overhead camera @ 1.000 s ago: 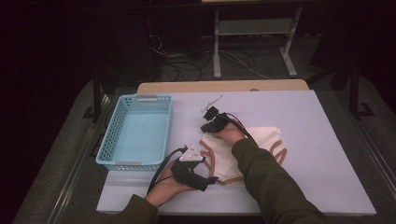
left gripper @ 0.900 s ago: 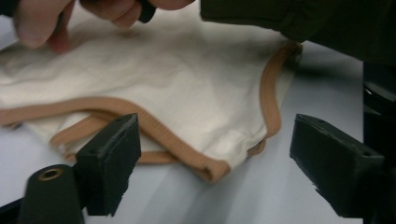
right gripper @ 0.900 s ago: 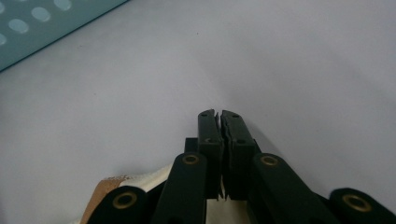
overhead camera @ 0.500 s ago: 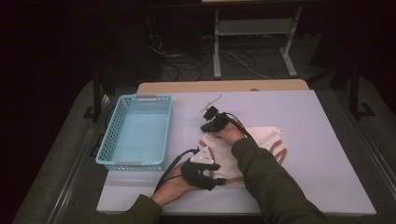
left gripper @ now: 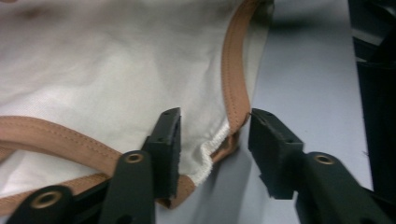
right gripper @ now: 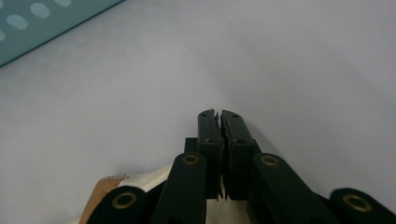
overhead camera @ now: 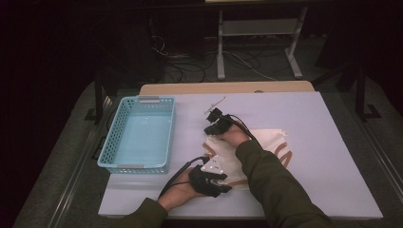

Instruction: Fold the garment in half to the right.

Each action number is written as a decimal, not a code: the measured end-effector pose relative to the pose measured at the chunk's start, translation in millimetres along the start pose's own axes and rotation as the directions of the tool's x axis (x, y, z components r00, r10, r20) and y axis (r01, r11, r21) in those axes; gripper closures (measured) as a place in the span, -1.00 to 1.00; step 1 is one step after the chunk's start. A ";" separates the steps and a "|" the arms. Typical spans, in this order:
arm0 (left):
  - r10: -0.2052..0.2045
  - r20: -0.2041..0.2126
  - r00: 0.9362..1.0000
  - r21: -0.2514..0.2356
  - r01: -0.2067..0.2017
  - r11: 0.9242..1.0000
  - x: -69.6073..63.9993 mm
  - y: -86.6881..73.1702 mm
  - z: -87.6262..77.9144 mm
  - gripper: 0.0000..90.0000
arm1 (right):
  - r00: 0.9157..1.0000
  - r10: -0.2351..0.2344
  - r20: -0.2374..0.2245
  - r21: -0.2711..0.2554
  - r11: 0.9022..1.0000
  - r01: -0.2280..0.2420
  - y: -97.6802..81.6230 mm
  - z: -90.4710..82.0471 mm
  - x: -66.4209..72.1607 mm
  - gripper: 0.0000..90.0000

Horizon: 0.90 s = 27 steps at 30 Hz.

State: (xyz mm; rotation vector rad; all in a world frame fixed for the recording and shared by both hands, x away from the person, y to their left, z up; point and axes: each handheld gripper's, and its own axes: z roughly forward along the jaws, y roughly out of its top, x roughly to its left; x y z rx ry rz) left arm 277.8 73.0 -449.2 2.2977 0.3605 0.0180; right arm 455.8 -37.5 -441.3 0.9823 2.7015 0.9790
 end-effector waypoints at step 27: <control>0.050 -0.009 0.999 -0.001 -0.050 0.999 -0.6 8.3 -5.2 0.89 | 1.000 -0.020 0.017 -0.005 1.000 0.020 0.2 -1.5 3.0 0.93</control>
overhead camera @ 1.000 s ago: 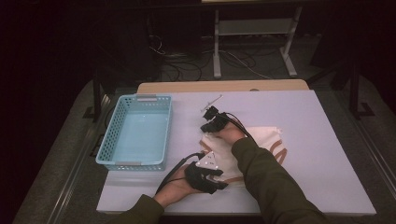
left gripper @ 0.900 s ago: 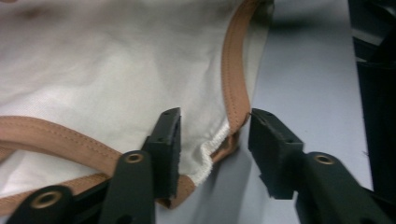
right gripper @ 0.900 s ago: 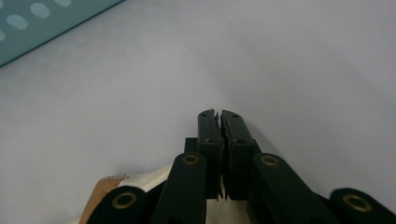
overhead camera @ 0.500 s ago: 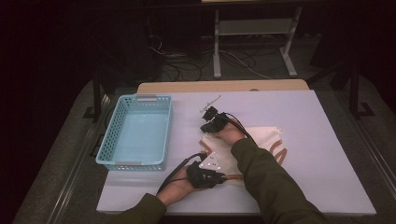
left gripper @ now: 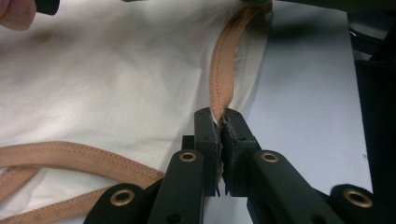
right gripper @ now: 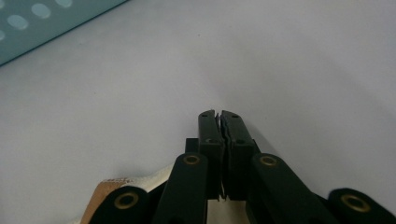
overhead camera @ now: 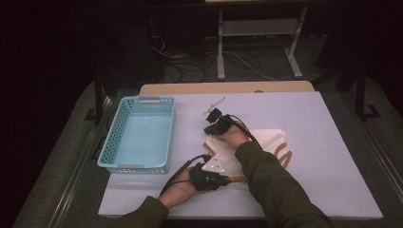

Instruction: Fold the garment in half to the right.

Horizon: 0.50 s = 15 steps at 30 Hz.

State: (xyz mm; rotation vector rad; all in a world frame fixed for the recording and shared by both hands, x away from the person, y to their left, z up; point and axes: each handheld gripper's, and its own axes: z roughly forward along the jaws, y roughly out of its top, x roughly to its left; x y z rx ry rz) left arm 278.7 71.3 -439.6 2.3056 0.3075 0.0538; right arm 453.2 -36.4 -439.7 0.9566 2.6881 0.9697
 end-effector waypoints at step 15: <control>0.017 -0.013 1.000 -0.027 -0.018 0.999 2.8 2.3 -21.7 0.90 | 0.999 0.022 -0.043 -0.081 0.996 -0.026 13.6 -16.4 -0.7 0.93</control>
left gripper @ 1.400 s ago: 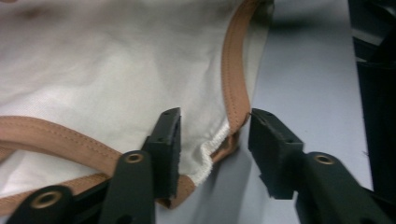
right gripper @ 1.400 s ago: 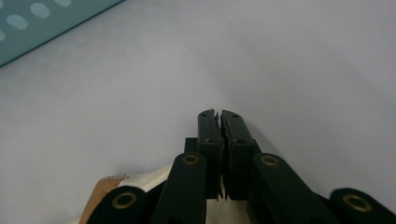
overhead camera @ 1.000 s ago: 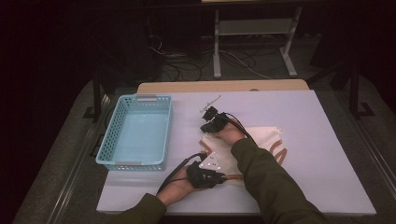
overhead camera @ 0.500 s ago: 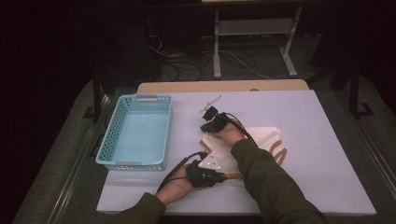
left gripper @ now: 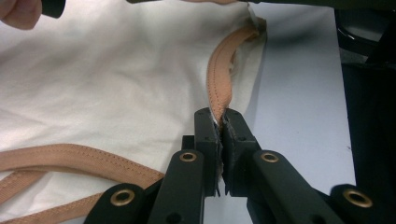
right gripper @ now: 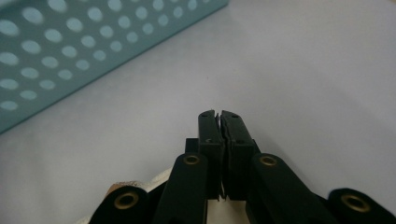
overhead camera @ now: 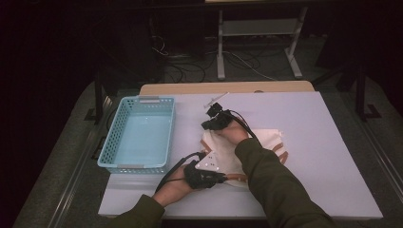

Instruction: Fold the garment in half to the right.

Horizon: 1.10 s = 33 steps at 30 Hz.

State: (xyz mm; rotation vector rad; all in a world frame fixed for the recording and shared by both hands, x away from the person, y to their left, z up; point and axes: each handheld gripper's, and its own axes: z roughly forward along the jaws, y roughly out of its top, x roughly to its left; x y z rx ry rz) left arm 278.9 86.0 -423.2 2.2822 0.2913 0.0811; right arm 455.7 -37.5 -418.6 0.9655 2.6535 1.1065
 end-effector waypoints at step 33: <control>0.072 0.061 0.996 0.009 -0.073 0.997 4.9 32.1 5.0 0.90 | 0.998 0.051 -0.024 -0.116 0.992 -0.053 -4.4 -53.0 -24.7 0.93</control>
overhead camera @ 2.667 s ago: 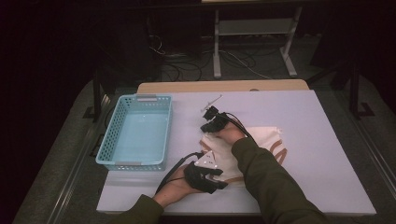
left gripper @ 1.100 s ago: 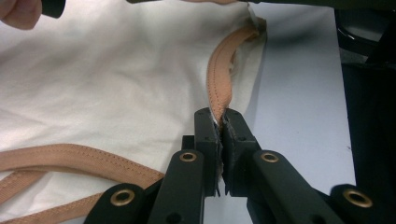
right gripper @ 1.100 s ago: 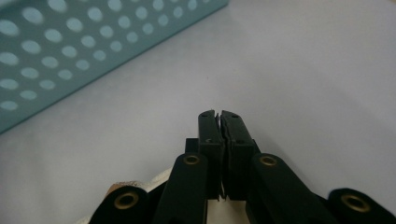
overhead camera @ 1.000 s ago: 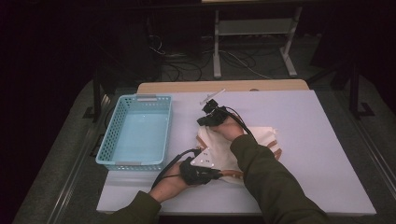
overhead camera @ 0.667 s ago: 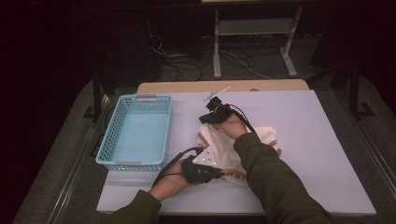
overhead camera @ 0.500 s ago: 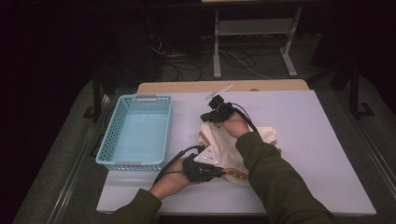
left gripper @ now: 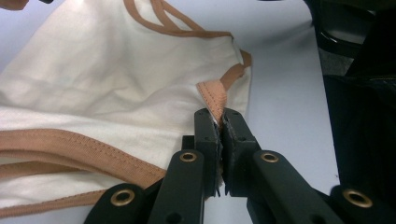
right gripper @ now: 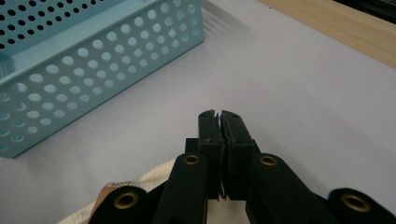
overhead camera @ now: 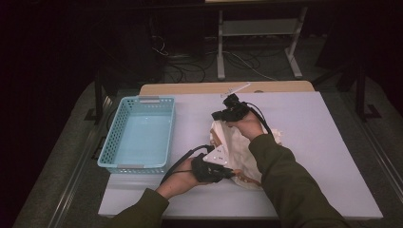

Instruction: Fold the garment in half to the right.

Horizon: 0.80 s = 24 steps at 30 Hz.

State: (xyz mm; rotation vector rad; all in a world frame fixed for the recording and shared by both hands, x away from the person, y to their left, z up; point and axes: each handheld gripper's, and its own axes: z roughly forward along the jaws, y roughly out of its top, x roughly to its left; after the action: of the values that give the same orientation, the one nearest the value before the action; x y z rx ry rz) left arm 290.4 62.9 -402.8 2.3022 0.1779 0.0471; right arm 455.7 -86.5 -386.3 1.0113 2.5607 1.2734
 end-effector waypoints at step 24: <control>0.050 0.038 0.998 -0.011 -0.049 0.999 -0.8 24.3 14.7 0.90 | 0.998 0.055 0.027 -0.095 0.994 -0.052 -22.7 -54.6 -27.8 0.93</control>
State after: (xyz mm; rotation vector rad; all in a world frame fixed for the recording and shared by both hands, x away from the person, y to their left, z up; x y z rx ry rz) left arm 293.6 35.9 -394.6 2.2954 0.1010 0.0290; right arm 445.2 -149.6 -373.4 1.0783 2.4421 1.3671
